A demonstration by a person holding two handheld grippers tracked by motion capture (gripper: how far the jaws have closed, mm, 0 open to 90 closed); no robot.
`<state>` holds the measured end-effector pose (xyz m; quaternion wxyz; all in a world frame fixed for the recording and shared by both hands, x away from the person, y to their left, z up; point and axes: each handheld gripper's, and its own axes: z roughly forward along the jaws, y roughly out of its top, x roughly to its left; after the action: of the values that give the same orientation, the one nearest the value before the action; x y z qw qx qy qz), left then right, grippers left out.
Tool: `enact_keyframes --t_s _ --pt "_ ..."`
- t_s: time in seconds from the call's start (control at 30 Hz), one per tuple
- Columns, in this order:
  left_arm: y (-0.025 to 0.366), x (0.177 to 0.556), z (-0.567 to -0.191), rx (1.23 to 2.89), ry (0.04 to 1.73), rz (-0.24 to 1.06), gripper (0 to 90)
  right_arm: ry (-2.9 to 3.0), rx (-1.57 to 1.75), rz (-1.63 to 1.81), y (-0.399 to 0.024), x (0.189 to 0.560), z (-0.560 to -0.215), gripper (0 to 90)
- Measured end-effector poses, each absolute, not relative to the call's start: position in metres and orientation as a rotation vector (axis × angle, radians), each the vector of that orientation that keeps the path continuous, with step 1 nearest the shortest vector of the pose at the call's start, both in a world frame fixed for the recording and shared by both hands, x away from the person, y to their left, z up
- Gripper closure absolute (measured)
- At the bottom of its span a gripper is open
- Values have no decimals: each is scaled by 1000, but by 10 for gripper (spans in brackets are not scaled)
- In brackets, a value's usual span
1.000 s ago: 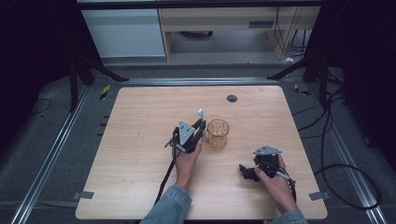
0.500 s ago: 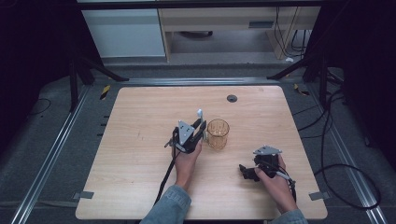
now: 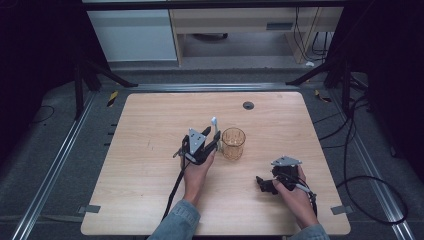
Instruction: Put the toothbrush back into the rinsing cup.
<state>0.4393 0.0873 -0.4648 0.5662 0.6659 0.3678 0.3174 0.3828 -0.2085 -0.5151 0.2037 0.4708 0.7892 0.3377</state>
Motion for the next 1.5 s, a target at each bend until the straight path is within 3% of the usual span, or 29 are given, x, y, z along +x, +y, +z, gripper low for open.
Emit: enact_keyframes --t_s 0.43,0.7,0.97,1.13,1.3,1.5 --pt "101 434 -452 1633 834 757 538 2202 1313 942 -209 383 -515 5" --pt "104 432 -448 1718 816 746 472 2201 1314 942 -208 383 -515 6" --pt "109 431 -445 1810 827 723 334 2202 1313 941 -208 383 -515 6" --pt "109 430 -441 1881 884 687 177 2201 1314 941 -208 383 -515 5" --pt "115 432 -439 1919 1017 556 119 2201 1313 940 -208 383 -515 6" --pt "121 430 -435 2004 1075 522 88 2200 1315 942 -208 383 -515 5"
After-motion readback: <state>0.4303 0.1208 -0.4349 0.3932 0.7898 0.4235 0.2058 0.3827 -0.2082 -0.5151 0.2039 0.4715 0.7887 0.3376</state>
